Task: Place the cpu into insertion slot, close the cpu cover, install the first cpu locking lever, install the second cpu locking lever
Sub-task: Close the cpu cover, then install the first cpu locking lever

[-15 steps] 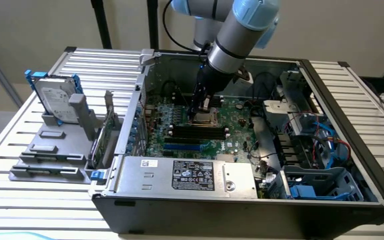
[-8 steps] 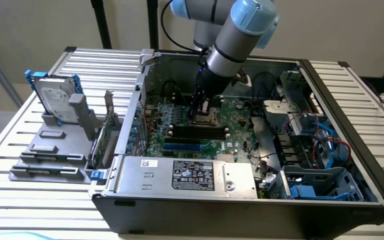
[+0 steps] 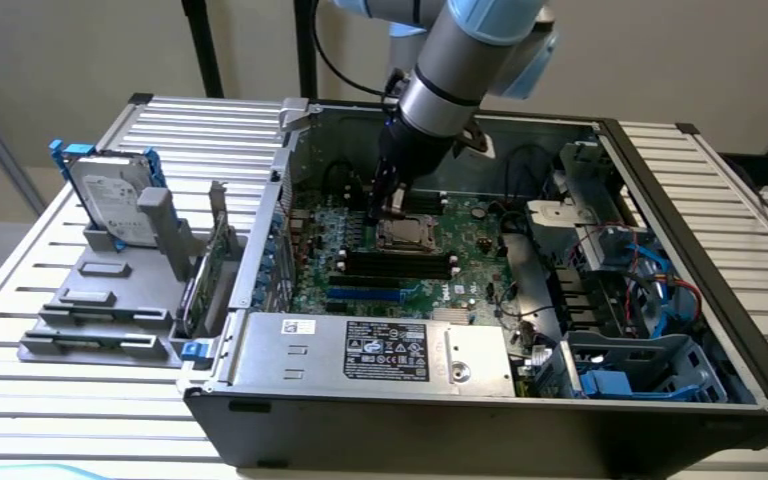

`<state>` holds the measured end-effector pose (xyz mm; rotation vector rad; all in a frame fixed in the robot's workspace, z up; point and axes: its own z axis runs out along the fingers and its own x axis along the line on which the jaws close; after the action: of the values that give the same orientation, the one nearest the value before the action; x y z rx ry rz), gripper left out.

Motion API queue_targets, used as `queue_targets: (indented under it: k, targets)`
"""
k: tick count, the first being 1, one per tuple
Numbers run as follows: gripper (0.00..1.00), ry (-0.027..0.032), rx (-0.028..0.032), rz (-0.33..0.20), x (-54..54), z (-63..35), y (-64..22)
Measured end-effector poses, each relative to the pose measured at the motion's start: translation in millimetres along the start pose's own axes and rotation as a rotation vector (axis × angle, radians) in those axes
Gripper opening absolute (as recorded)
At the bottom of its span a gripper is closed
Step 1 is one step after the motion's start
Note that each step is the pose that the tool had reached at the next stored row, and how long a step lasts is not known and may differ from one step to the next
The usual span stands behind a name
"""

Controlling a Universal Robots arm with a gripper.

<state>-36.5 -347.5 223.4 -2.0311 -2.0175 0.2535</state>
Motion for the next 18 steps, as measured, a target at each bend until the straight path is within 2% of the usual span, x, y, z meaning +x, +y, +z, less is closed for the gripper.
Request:
queue_targets:
  k: [5, 18]
  targets:
    - [0.11, 0.0003, 0.0000, 0.000, -4.0, 2.8, -17.6]
    - [0.11, 0.0003, 0.0000, 0.000, -4.0, 2.8, -17.7]
